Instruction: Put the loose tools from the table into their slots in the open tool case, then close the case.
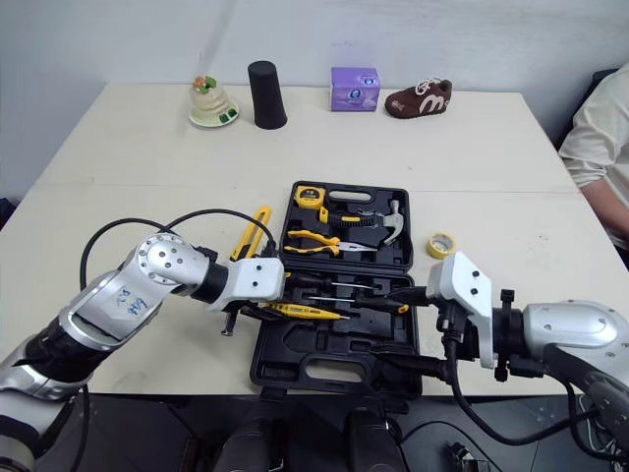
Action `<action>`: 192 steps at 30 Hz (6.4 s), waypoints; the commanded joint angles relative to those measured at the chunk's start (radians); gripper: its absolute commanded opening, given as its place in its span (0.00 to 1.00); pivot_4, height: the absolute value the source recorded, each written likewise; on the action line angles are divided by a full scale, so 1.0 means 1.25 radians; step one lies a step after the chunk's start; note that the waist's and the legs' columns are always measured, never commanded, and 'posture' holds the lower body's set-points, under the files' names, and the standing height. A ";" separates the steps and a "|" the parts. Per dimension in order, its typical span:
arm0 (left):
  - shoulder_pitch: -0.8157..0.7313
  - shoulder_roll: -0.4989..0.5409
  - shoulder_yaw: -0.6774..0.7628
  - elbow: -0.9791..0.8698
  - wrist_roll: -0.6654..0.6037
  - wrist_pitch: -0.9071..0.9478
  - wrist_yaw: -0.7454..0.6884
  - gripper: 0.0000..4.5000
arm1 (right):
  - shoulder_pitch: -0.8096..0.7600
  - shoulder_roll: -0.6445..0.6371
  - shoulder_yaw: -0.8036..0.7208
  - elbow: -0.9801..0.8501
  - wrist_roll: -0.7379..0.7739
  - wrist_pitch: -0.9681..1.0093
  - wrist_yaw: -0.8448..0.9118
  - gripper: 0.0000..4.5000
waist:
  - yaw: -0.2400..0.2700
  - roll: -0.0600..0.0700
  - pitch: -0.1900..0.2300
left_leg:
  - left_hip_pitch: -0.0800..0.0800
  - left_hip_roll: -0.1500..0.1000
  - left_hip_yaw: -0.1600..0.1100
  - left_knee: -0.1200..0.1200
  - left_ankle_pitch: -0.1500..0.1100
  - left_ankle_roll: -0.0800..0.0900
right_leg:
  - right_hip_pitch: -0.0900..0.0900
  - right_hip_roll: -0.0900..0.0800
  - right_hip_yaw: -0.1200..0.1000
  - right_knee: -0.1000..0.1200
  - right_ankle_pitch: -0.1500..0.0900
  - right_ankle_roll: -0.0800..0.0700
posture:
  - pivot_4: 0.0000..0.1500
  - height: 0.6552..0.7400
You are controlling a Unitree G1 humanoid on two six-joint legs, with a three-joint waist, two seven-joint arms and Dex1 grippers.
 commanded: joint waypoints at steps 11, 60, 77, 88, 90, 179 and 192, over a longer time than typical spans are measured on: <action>-0.006 -0.073 -0.021 0.065 0.049 -0.032 0.002 0.34 | 0.013 0.001 -0.032 -0.013 0.016 -0.011 -0.014 1.00 | 0.001 0.000 0.000 | 0.001 0.000 0.000 0.000 0.000 0.000 | 0.001 0.000 0.000 0.001 0.000 0.000 | 1.00 0.89; 0.101 -0.209 0.186 0.269 -0.183 -0.214 -0.146 0.01 | 0.026 0.020 0.012 0.024 -0.059 -0.049 -0.015 1.00 | -0.001 0.001 -0.003 | 0.020 0.004 -0.002 -0.003 -0.003 0.001 | 0.023 -0.002 -0.004 -0.004 -0.001 -0.002 | 1.00 0.89; 0.108 -0.246 0.078 0.422 0.002 -0.334 -0.050 0.01 | 0.036 0.033 0.017 0.018 -0.072 -0.046 -0.026 1.00 | 0.000 0.001 -0.003 | 0.021 0.003 -0.003 -0.003 -0.006 0.006 | 0.025 -0.008 -0.006 -0.007 -0.001 -0.002 | 1.00 0.89; 0.233 -0.138 0.461 0.208 -0.306 -0.106 -0.002 0.53 | 0.158 0.012 -0.237 0.162 -0.135 -0.068 0.033 1.00 | -0.004 0.001 -0.002 | 0.019 0.002 -0.003 -0.004 -0.007 0.007 | 0.024 -0.010 -0.008 -0.007 -0.001 -0.002 | 1.00 0.89; 0.287 -0.114 0.582 0.210 -0.318 -0.090 0.070 0.68 | 0.198 0.002 -0.306 0.226 -0.178 -0.090 0.064 1.00 | -0.004 0.002 -0.002 | 0.020 0.002 -0.004 -0.004 -0.007 0.007 | 0.024 -0.010 -0.009 -0.007 -0.001 -0.002 | 1.00 0.89; -0.109 -0.215 -0.186 0.027 -0.121 0.251 0.082 0.27 | 0.435 0.007 -0.463 -0.058 -0.057 0.003 0.207 1.00 | 0.018 0.002 0.001 | 0.007 -0.001 -0.003 -0.003 -0.001 0.002 | 0.014 0.000 -0.002 -0.012 0.003 0.003 | 1.00 0.89; -0.056 -0.272 0.004 0.057 -0.198 0.026 0.044 0.93 | 0.427 0.025 -0.441 -0.046 -0.082 -0.023 0.194 1.00 | 0.021 0.002 0.001 | 0.007 -0.001 -0.003 -0.001 -0.001 0.003 | 0.014 -0.001 -0.002 -0.008 0.003 0.002 | 1.00 0.89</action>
